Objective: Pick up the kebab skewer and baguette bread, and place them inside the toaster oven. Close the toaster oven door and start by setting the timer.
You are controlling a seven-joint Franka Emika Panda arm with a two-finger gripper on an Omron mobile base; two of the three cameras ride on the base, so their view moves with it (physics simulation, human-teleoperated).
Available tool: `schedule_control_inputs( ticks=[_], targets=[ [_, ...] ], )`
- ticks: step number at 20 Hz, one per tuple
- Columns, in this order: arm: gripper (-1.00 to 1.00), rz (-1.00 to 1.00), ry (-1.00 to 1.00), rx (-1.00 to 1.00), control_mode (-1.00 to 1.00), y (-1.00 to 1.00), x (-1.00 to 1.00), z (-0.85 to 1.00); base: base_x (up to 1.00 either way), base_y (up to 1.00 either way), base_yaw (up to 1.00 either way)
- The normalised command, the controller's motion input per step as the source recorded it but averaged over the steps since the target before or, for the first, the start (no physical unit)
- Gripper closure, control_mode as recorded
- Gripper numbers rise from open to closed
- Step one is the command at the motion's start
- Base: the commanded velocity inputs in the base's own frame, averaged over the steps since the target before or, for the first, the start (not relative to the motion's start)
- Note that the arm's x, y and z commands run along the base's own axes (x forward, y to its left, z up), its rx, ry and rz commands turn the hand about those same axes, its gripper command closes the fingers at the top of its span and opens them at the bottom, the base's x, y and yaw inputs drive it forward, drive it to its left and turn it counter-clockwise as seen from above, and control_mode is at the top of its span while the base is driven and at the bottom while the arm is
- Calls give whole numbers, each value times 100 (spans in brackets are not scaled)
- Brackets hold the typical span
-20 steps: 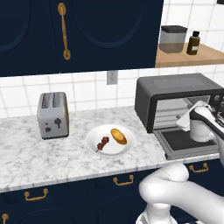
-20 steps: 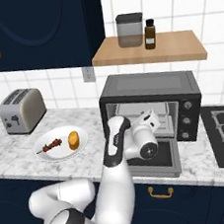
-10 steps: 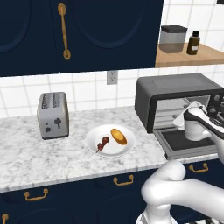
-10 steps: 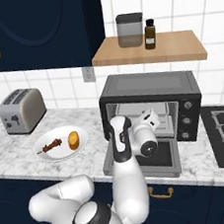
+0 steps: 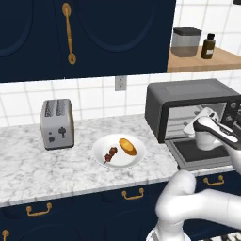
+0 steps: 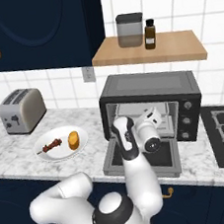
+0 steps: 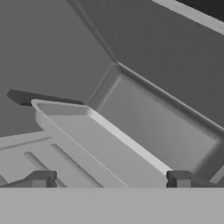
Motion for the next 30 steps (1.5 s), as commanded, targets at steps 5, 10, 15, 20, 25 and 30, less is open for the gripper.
schedule_control_inputs(
  ticks=[5, 10, 15, 20, 25, 30],
  targets=[
    [-100, 1, 0, 0, -100, -6, 36, -20, 0, 0, 0],
    [-100, 1, 0, -1, -100, -1, 28, -24, 0, 0, 0],
    [-100, 1, -2, -1, -100, -1, 33, -4, 0, 0, 0],
    [-100, 0, -3, -2, -100, 0, 16, -13, 0, 0, 0],
    [100, 0, 0, -1, -100, 0, 1, -11, 0, 0, 0],
    [100, 1, 0, 0, -100, -2, 0, -3, 0, 0, 0]
  ],
)
